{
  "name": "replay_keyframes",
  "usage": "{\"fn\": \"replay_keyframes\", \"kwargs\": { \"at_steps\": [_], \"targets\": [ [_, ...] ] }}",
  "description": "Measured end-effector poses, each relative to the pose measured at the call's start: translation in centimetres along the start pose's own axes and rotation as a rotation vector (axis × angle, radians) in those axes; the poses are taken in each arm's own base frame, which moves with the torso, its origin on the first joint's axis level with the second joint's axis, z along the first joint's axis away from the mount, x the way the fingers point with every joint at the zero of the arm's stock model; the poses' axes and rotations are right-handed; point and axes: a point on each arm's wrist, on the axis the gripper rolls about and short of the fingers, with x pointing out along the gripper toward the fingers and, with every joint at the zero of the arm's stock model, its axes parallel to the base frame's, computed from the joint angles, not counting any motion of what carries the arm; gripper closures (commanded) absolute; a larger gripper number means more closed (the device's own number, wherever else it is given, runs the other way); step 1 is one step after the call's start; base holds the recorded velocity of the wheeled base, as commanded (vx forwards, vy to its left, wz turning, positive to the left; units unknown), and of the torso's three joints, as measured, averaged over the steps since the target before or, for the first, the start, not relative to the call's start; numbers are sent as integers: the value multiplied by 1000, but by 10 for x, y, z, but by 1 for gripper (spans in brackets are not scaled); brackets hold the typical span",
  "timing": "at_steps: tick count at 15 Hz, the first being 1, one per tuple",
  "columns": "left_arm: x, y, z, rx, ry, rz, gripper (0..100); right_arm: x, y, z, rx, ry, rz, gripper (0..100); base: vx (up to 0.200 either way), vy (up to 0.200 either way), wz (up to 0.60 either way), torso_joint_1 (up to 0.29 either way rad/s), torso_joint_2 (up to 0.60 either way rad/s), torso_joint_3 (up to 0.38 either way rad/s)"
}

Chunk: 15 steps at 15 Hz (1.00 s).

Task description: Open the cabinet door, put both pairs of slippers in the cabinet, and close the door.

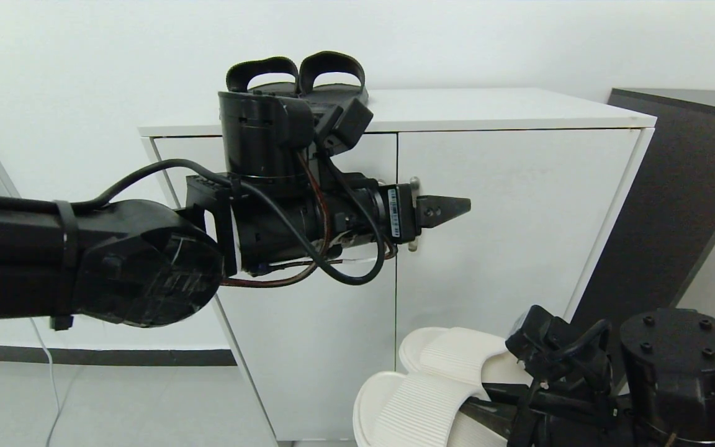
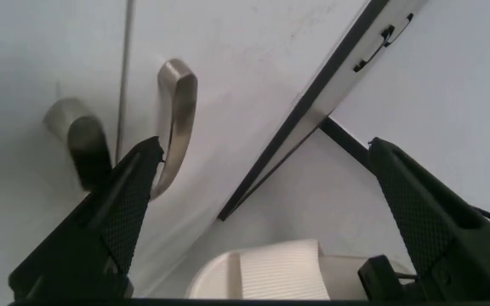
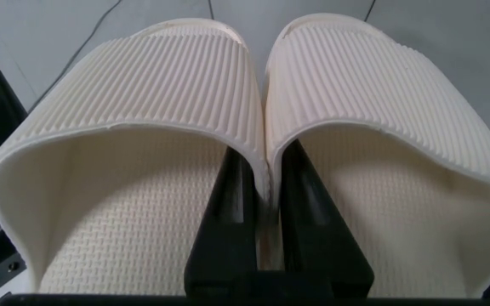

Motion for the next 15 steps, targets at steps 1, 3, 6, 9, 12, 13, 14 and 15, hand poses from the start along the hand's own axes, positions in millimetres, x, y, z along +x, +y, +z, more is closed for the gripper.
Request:
{"fn": "replay_keyframes", "kwargs": {
  "at_steps": [1,3,6,9,12,13,14,15],
  "targets": [
    [3,1,0,0,-1,0,0,0,0,-1,-1,1,0,100,0,0,0,0,0,0],
    [7,2,0,-1,-2,-1,0,0,0,-1,-3,3,0,100,0,0,0,0,0,0],
    [11,4,-1,-5,4,-8,0,-1,0,-1,-1,4,2,100,0,0,0,0,0,0],
    [13,6,-3,-8,10,-2,100,-1,1,-3,-3,10,8,100,0,0,0,0,0,0],
    [14,6,-5,-13,20,-3,100,-2,4,-4,-3,13,20,100,0,0,0,0,0,0],
    [13,5,-6,-14,21,-3,100,-2,4,-5,-4,15,25,100,0,0,0,0,0,0],
    [13,6,-6,-14,21,-3,100,-2,5,-6,-4,18,32,100,0,0,0,0,0,0],
    [13,6,-7,-15,23,-3,100,-3,5,-6,-4,19,49,100,0,0,0,0,0,0]
  ]
}}
